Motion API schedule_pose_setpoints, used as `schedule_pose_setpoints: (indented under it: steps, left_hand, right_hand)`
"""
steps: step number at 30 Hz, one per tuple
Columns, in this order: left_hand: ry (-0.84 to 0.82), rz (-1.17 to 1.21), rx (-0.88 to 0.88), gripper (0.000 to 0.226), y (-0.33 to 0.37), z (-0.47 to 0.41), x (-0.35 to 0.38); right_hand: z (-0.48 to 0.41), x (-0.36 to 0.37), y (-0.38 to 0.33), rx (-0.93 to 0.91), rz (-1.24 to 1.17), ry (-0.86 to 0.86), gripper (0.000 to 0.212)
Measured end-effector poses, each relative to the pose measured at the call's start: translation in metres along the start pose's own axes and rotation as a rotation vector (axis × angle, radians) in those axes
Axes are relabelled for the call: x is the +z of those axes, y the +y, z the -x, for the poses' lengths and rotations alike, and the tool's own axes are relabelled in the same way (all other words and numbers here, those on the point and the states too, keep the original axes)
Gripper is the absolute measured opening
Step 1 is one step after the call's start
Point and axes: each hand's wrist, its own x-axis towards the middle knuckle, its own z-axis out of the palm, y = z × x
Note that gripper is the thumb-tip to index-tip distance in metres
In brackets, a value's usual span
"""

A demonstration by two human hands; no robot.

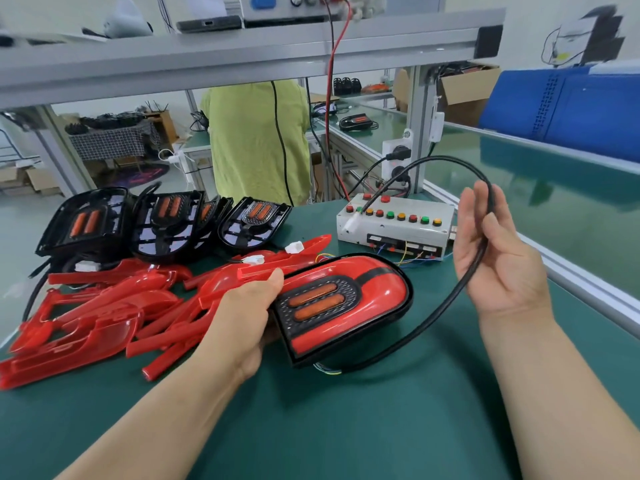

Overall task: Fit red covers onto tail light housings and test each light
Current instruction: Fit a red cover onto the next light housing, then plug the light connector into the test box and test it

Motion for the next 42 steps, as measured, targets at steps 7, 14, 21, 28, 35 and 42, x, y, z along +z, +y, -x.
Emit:
schedule_pose_setpoints:
  steps: [7,14,21,28,35,42]
  left_hand:
    - [-0.043,-0.124,0.058,0.031,-0.01,0.002,0.011]
    - [-0.034,-0.085,0.032,0.035,-0.007,0.003,0.012]
    - [-0.074,0.173,-0.064,0.047,0.002,-0.011,0.002]
    - [-0.275,-0.094,-0.124,0.061,-0.002,-0.005,0.008]
    - [-0.258,-0.183,-0.018,0.044,0.002,0.004,0.012]
    - [0.008,-0.841,0.388,0.017,0.0,0.004,0.016]
  right_hand:
    - [0.005,0.002,0.005,0.142,0.028,-0.155,0.041]
    - [0.002,0.001,0.008,0.19,0.189,-0.125,0.039]
    - [-0.005,-0.005,0.017,0.039,0.504,0.163,0.035]
    - [-0.005,0.001,0.029,-0.154,0.608,0.362,0.031]
    - [-0.005,-0.001,0.035,-0.037,0.851,0.154,0.025]
    - [-0.005,-0.002,0.029,0.098,0.799,0.054,0.008]
